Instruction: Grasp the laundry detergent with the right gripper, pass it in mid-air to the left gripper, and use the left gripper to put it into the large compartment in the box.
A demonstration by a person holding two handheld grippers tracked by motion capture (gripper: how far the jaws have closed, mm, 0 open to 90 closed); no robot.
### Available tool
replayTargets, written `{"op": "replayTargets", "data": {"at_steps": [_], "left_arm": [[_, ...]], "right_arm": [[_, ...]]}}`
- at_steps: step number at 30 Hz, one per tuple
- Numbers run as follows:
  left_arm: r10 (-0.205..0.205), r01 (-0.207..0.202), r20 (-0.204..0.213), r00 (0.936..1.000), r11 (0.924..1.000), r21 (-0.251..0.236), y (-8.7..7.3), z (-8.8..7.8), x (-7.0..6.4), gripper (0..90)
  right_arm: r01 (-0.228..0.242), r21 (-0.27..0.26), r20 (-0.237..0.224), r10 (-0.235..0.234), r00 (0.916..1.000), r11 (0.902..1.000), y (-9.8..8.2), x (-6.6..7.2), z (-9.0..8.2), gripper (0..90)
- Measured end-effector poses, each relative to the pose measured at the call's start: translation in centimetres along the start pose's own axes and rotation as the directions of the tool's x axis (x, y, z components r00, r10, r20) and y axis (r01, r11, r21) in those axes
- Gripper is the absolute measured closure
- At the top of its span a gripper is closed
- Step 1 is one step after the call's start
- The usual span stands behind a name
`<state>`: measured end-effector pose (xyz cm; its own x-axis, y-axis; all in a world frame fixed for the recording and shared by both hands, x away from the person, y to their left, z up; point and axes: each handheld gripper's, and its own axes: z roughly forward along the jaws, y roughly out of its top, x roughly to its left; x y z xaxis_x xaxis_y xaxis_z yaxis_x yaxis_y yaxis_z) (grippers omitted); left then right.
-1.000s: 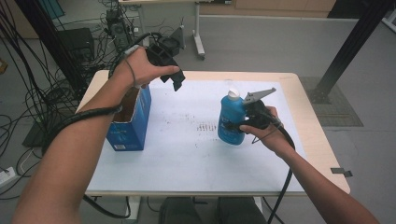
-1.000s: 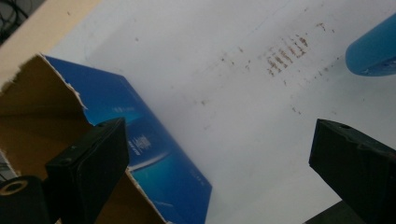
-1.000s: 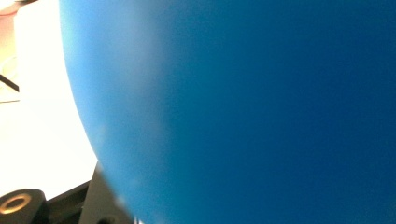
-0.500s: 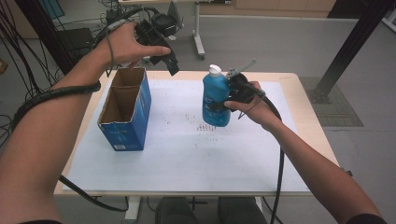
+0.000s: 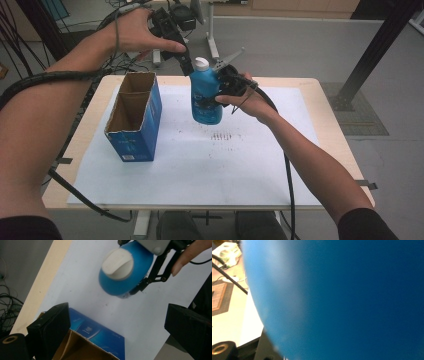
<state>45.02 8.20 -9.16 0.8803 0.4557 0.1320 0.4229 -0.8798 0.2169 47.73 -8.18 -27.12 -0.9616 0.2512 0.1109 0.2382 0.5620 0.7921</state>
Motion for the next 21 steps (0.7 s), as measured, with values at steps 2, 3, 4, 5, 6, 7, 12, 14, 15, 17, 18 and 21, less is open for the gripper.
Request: {"op": "replayTargets", "data": {"at_steps": [2, 3, 4, 5, 6, 7, 12, 14, 15, 17, 18, 21], "left_arm": [[0.006, -0.006, 0.015, 0.9999, 0.9998, 0.019, -0.1, 0.2, -0.1, 6.2], [0.010, -0.010, 0.019, 0.9998, 0.9997, 0.023, -0.1, 0.3, -0.1, 6.2], [0.018, -0.018, 0.024, 0.9996, 0.9994, 0.029, -0.1, 0.5, -0.2, 6.3], [0.022, -0.022, 0.030, 0.9993, 0.9992, 0.032, -0.2, 0.7, -0.2, 6.3], [0.023, -0.024, 0.034, 0.9991, 0.9990, 0.037, -0.2, 0.9, -0.3, 6.2], [0.026, -0.028, 0.034, 0.9991, 0.9987, 0.042, -0.3, 1.0, -0.4, 6.3], [0.033, -0.036, 0.047, 0.9984, 0.9964, 0.076, -0.4, 2.0, -0.7, 6.0], [0.040, -0.044, 0.053, 0.9978, 0.9957, 0.081, -0.5, 2.4, -1.0, 6.0], [0.046, -0.050, 0.052, 0.9976, 0.9954, 0.082, -0.5, 2.6, -1.2, 6.0], [0.051, -0.056, 0.051, 0.9974, 0.9944, 0.090, -0.6, 2.7, -1.4, 6.3], [0.050, -0.054, 0.053, 0.9973, 0.9946, 0.088, -0.6, 2.8, -1.4, 6.3], [0.049, -0.054, 0.058, 0.9971, 0.9943, 0.092, -0.7, 3.0, -1.5, 6.2]], "right_arm": [[0.020, 0.001, -0.011, -0.020, 0.9997, 0.9998, 0.1, 0.0, 0.6, 43.6], [0.030, 0.005, -0.021, -0.030, 0.9993, 0.9995, 0.1, 0.0, 1.0, 43.6], [0.043, 0.011, -0.038, -0.042, 0.9984, 0.9990, 0.1, 0.1, 1.5, 43.6], [0.043, 0.011, -0.038, -0.042, 0.9984, 0.9990, 0.1, 0.1, 1.5, 43.6], [0.051, 0.011, -0.047, -0.051, 0.9976, 0.9986, 0.1, 0.2, 1.7, 43.6], [0.062, 0.009, -0.056, -0.062, 0.9965, 0.9980, 0.2, 0.4, 2.0, 43.7], [0.101, -0.013, -0.115, -0.101, 0.9882, 0.9948, 0.4, 1.3, 2.8, 43.6], [0.116, -0.020, -0.131, -0.117, 0.9844, 0.9931, 0.5, 1.8, 2.9, 43.6], [0.116, -0.020, -0.131, -0.117, 0.9844, 0.9931, 0.5, 1.8, 2.9, 43.6], [0.121, -0.029, -0.140, -0.124, 0.9824, 0.9922, 0.5, 2.0, 2.9, 43.6], [0.122, -0.033, -0.146, -0.125, 0.9813, 0.9920, 0.5, 2.2, 2.8, 43.6], [0.126, -0.036, -0.148, -0.130, 0.9804, 0.9913, 0.5, 2.4, 2.8, 43.6]]}}
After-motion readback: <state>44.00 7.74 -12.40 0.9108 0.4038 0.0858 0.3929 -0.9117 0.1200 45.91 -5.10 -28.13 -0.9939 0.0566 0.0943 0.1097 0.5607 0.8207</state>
